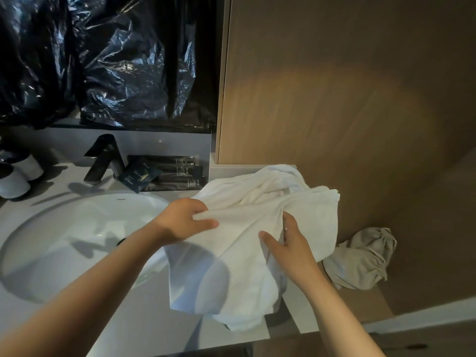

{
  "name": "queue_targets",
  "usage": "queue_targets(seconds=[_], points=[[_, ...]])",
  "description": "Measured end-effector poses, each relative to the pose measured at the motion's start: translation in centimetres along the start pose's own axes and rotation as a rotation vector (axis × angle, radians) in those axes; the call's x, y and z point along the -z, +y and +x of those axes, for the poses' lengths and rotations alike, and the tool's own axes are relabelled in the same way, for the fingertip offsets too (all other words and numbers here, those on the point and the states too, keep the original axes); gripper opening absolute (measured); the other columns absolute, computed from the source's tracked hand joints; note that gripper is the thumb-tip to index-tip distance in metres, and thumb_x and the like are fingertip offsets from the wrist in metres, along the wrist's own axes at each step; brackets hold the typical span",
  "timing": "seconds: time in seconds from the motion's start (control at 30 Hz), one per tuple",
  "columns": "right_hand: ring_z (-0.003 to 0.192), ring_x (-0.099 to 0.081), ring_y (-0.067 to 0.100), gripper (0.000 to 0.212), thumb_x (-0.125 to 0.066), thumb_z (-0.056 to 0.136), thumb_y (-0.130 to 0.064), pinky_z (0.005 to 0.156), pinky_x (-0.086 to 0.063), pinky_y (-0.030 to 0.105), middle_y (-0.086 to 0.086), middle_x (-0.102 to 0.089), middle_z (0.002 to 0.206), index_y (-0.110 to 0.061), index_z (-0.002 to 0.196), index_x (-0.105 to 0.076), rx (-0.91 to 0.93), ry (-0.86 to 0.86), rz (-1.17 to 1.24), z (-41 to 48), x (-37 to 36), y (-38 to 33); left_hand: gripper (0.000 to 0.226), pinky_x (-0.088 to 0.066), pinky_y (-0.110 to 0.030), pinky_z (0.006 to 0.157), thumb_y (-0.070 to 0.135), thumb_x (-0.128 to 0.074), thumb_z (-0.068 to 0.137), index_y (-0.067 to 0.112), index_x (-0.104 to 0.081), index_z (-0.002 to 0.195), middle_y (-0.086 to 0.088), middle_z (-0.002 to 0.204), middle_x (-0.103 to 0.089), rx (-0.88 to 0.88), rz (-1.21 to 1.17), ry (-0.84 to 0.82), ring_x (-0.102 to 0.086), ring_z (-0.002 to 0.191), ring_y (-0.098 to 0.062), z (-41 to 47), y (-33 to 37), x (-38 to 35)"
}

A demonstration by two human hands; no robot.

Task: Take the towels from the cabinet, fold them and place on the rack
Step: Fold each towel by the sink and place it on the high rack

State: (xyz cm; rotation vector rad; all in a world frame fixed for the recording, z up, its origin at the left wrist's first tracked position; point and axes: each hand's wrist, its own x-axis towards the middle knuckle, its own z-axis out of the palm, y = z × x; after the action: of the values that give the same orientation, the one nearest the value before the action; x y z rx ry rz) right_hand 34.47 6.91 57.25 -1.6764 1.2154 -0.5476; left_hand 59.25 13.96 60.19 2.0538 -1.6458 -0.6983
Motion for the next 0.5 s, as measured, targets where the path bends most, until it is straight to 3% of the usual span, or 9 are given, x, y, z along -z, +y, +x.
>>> queue_targets(seconds=[0.1, 0.17, 0.23, 0.3, 0.43, 0.5], points=[[0.122, -0.045, 0.006, 0.067, -0.064, 0.092, -0.033, 0.096, -0.034, 0.021, -0.023, -0.046, 0.13, -0.027, 0.149, -0.028, -0.018, -0.019, -0.032, 0.4, -0.6, 0.0, 0.038, -0.036, -0.027, 0.066, 0.041, -0.079, 0.076, 0.01, -0.059, 0.07, 0.0, 0.072, -0.052, 0.151, -0.031, -0.259, -0.048, 0.071, -0.017, -0.7, -1.4, 0.4], [0.13, -0.043, 0.01, 0.073, -0.065, 0.091, -0.033, 0.099, -0.034, 0.021, -0.019, -0.043, 0.142, -0.029, 0.152, -0.024, -0.016, -0.042, -0.045, 0.6, -1.0, 0.2, 0.041, -0.037, -0.025, 0.067, 0.041, -0.08, 0.074, 0.006, -0.061, 0.072, -0.004, 0.072, -0.055, 0.206, -0.234, -0.287, -0.05, 0.07, -0.016, -1.6, -2.7, 0.1], [0.132, -0.043, 0.011, 0.079, -0.066, 0.089, -0.035, 0.101, -0.034, 0.022, -0.017, -0.041, 0.147, -0.032, 0.153, -0.02, -0.01, -0.062, -0.046, 0.8, -1.2, 0.3, 0.039, -0.045, -0.027, 0.07, 0.039, -0.078, 0.072, 0.003, -0.07, 0.082, -0.007, 0.081, -0.067, 0.253, -0.574, -0.209, -0.061, 0.074, -0.018, -2.6, -3.9, -0.5], [0.131, -0.043, 0.01, 0.084, -0.067, 0.088, -0.037, 0.101, -0.033, 0.022, -0.02, -0.041, 0.144, -0.033, 0.154, -0.016, -0.016, -0.075, -0.04, 0.9, -1.2, 0.2, 0.034, -0.047, -0.027, 0.063, 0.04, -0.078, 0.07, 0.008, -0.071, 0.078, -0.007, 0.08, -0.068, 0.304, -0.811, -0.12, -0.063, 0.07, -0.019, -3.2, -4.6, -1.3], [0.112, -0.041, -0.002, 0.088, -0.069, 0.086, -0.037, 0.094, -0.033, 0.02, -0.045, -0.036, 0.111, -0.034, 0.154, -0.014, -0.026, -0.086, -0.042, 0.8, -1.3, -0.4, 0.041, -0.037, -0.015, 0.048, 0.035, -0.084, 0.07, 0.007, -0.057, 0.056, 0.002, 0.056, -0.054, 0.315, -0.643, 0.279, -0.049, 0.051, -0.009, -3.6, -4.7, -3.3], [0.114, -0.041, -0.001, 0.09, -0.07, 0.086, -0.037, 0.096, -0.033, 0.021, -0.042, -0.038, 0.115, -0.035, 0.155, -0.011, -0.027, -0.113, -0.004, 0.5, -1.3, -0.8, 0.034, -0.034, -0.013, 0.046, 0.029, -0.084, 0.07, 0.008, -0.061, 0.056, 0.006, 0.053, -0.053, 0.257, -0.538, 0.441, -0.046, 0.047, -0.004, -3.8, -4.2, -3.9]])
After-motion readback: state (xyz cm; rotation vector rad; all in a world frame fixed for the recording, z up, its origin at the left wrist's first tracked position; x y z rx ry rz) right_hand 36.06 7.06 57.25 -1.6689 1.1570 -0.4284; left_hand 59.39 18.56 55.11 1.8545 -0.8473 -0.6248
